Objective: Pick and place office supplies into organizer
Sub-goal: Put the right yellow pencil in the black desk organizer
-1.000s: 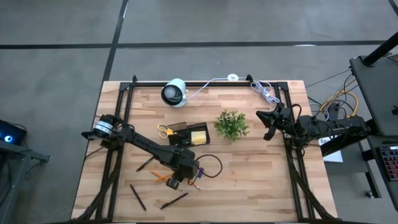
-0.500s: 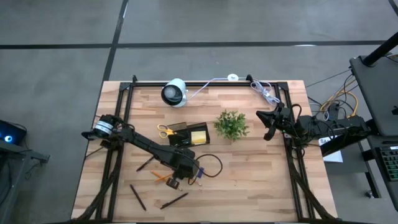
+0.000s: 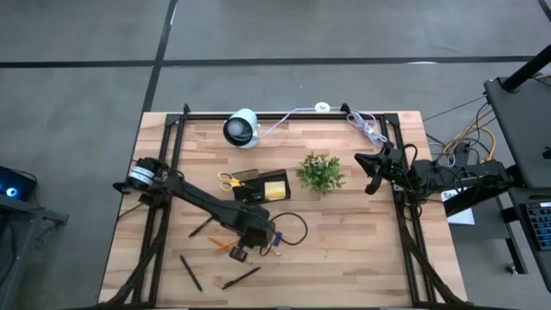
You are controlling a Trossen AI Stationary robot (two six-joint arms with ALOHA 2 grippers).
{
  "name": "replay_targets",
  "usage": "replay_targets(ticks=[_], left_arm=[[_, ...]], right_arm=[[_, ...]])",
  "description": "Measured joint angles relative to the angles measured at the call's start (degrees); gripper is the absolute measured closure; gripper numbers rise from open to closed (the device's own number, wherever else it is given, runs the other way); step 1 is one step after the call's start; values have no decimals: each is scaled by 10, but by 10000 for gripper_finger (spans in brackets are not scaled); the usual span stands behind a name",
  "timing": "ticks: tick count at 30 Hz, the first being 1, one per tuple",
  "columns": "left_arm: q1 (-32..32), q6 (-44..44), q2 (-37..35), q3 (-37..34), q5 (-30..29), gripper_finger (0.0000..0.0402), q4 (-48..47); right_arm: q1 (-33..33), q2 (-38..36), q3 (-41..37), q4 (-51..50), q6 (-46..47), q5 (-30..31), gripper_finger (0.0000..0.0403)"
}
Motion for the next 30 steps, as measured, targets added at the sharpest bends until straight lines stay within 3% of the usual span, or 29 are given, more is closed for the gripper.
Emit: replay_targets(ticks=[13,23,30], left_arm=[[19,-109,-78,-2,-38,395,20],[44,-240,-144,-25,-172,395,123],[60,-261,-197,-70,-286,395,200]], right_arm=[[0,0,0,0,2,0,390],[0,0,0,1,3,-1,390],[0,-1,0,2,3,-1,390]])
